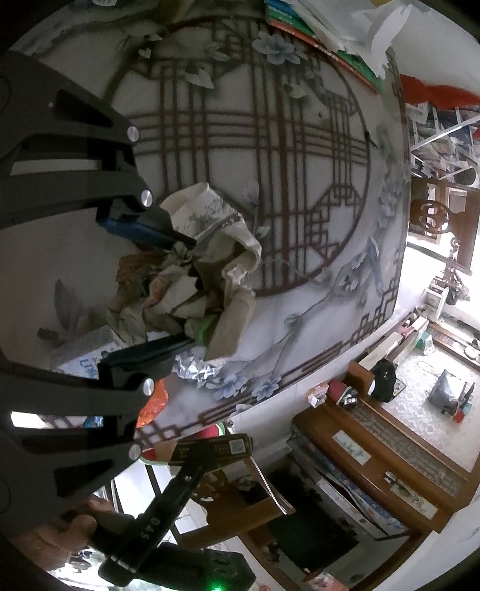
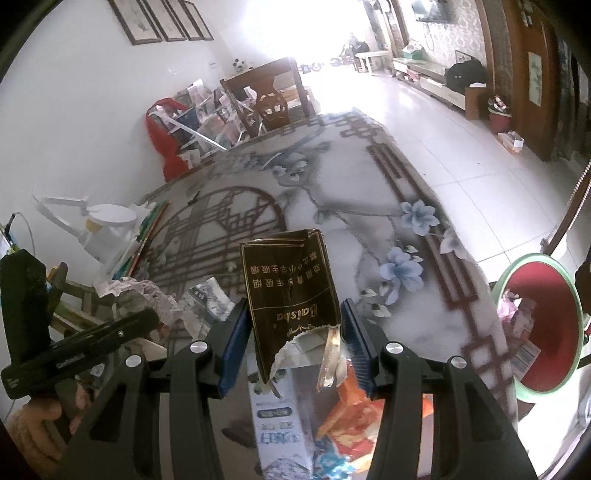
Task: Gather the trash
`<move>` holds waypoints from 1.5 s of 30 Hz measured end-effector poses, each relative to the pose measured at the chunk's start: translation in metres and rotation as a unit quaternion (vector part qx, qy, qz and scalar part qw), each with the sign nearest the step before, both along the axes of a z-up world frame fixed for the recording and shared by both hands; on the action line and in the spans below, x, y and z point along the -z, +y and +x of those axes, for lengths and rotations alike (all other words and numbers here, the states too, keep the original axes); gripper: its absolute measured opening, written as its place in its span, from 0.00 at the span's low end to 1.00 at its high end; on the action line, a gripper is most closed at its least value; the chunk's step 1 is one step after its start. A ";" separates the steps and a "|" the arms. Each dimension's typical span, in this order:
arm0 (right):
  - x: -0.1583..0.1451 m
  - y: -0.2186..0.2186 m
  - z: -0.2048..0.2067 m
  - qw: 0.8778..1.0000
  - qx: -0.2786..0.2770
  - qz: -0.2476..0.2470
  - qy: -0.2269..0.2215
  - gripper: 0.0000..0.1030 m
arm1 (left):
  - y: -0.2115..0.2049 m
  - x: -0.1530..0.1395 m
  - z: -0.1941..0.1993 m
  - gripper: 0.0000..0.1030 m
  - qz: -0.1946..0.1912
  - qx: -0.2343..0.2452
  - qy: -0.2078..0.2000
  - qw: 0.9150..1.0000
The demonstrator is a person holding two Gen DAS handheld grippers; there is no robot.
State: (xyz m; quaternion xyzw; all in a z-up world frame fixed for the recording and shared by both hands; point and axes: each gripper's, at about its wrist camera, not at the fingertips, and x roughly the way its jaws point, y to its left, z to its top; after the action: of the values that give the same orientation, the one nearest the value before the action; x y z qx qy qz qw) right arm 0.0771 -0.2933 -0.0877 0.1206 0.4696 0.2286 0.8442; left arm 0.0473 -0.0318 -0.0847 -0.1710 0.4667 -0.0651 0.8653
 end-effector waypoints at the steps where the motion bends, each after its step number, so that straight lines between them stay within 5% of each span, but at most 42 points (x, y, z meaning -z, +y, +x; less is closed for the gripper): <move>1: 0.001 -0.003 0.000 1.000 0.002 0.000 0.001 0.46 | -0.003 0.000 0.001 0.44 0.000 0.002 0.001 1.000; 19: 0.015 -0.061 0.005 0.999 0.022 0.002 0.032 0.48 | -0.066 -0.005 0.020 0.44 0.006 0.040 -0.007 0.999; 21: 0.022 -0.055 0.007 0.999 0.006 0.005 0.051 0.66 | -0.063 -0.003 0.021 0.44 0.007 0.031 -0.005 0.999; 27: 0.049 -0.012 0.018 0.993 -0.056 0.001 0.104 0.76 | -0.051 -0.001 0.019 0.44 0.013 0.003 -0.002 1.000; 37: 0.098 0.027 0.037 0.982 -0.071 -0.009 0.175 0.83 | -0.030 0.002 0.005 0.44 0.019 -0.028 0.011 0.999; 45: 0.087 0.020 0.041 0.985 -0.063 0.016 0.159 0.40 | -0.009 0.004 0.003 0.44 0.016 -0.053 0.014 0.998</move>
State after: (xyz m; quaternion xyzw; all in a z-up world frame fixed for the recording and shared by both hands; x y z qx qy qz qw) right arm 0.1185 -0.2732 -0.1746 0.1389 0.6008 0.2663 0.7408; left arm 0.0498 -0.0408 -0.0892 -0.1823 0.4698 -0.0097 0.8637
